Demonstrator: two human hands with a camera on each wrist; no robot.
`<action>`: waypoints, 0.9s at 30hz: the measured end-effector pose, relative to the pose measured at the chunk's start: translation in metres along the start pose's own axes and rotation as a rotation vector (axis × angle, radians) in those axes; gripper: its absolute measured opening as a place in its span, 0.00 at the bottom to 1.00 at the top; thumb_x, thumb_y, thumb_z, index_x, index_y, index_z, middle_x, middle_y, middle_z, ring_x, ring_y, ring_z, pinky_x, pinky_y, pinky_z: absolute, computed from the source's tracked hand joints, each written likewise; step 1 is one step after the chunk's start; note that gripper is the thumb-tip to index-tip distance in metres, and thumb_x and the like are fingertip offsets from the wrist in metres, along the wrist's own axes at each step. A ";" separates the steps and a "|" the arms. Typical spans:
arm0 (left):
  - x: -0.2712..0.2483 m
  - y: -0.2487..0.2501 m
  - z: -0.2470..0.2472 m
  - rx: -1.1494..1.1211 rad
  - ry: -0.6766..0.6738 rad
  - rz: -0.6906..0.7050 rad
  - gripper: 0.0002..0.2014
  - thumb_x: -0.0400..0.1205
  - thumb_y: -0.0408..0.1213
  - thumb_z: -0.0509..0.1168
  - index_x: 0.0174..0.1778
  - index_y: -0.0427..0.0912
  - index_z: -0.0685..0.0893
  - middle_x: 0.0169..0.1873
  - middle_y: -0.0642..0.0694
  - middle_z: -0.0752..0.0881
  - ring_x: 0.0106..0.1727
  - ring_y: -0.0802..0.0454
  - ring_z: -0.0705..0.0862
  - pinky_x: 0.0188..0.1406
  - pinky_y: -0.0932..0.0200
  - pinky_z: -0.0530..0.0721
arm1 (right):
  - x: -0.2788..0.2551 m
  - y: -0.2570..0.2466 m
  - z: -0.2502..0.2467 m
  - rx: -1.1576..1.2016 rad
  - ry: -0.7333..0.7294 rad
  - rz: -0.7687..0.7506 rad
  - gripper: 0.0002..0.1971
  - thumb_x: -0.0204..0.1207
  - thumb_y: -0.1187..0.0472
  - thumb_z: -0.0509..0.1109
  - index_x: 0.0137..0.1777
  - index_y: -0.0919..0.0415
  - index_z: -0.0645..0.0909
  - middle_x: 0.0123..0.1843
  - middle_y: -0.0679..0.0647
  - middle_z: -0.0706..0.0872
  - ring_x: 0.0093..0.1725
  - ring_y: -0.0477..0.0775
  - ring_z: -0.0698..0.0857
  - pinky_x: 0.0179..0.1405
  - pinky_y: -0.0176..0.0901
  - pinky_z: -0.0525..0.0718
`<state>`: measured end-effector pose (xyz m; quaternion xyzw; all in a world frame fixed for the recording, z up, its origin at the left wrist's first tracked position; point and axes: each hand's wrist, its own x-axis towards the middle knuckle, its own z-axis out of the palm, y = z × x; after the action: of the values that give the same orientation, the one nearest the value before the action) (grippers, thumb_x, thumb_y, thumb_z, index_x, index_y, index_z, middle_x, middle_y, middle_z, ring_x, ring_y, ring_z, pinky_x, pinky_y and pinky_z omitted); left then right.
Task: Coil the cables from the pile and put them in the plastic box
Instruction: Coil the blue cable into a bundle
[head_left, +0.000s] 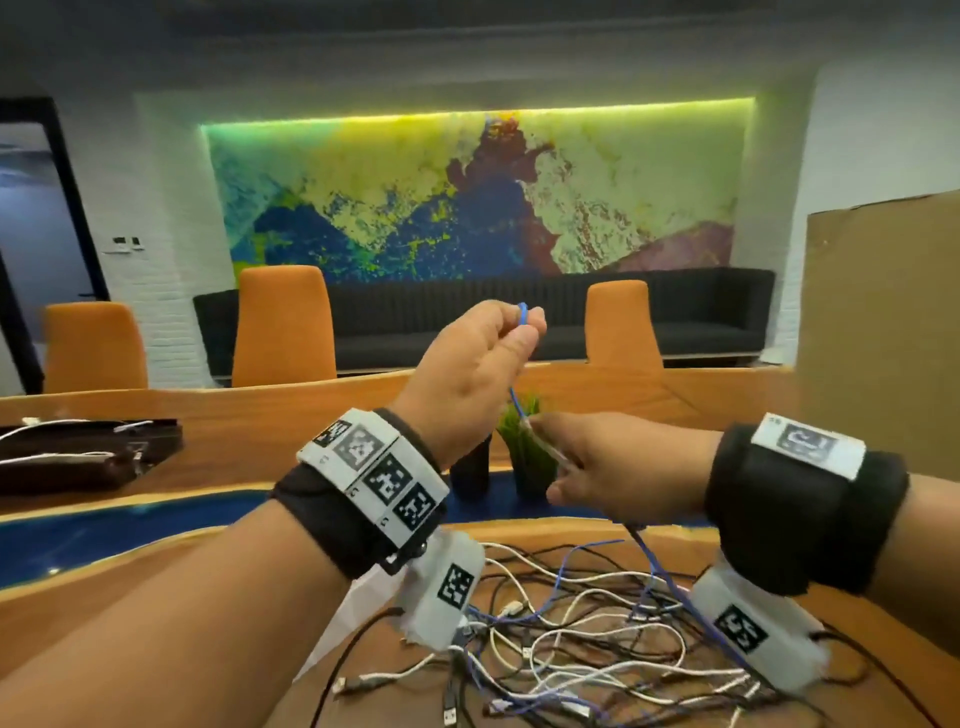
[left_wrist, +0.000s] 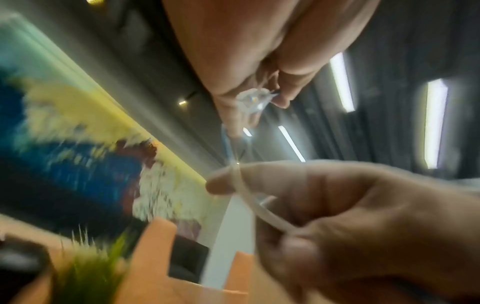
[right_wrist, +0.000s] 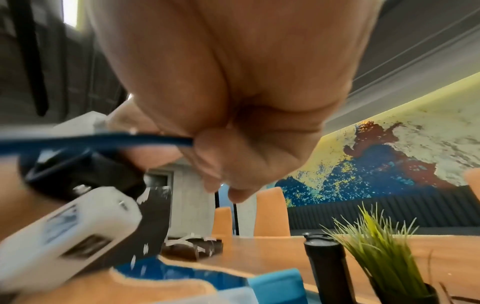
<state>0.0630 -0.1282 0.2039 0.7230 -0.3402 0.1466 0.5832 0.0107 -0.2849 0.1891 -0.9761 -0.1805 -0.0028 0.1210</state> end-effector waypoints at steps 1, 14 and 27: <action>0.001 -0.004 -0.001 0.243 -0.034 0.096 0.10 0.88 0.43 0.59 0.56 0.42 0.82 0.56 0.36 0.88 0.59 0.40 0.86 0.62 0.45 0.83 | -0.002 0.000 0.003 -0.088 -0.017 -0.020 0.14 0.82 0.56 0.67 0.65 0.54 0.74 0.55 0.54 0.84 0.48 0.53 0.83 0.43 0.45 0.81; -0.002 -0.017 -0.033 0.576 -0.421 0.040 0.14 0.89 0.46 0.56 0.54 0.45 0.85 0.36 0.48 0.89 0.40 0.52 0.86 0.49 0.47 0.84 | -0.003 0.033 -0.054 -0.083 0.622 -0.174 0.09 0.85 0.55 0.64 0.52 0.53 0.86 0.35 0.45 0.81 0.37 0.49 0.78 0.42 0.49 0.81; 0.009 0.026 -0.009 -0.565 -0.158 -0.154 0.10 0.91 0.38 0.54 0.51 0.35 0.76 0.64 0.33 0.86 0.42 0.50 0.91 0.52 0.50 0.86 | 0.030 0.021 0.002 0.153 0.228 -0.145 0.08 0.85 0.59 0.63 0.60 0.51 0.82 0.44 0.43 0.82 0.40 0.40 0.79 0.45 0.37 0.80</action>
<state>0.0541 -0.1246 0.2316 0.5651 -0.3557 -0.0551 0.7424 0.0463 -0.2929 0.1841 -0.9417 -0.2354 -0.1088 0.2144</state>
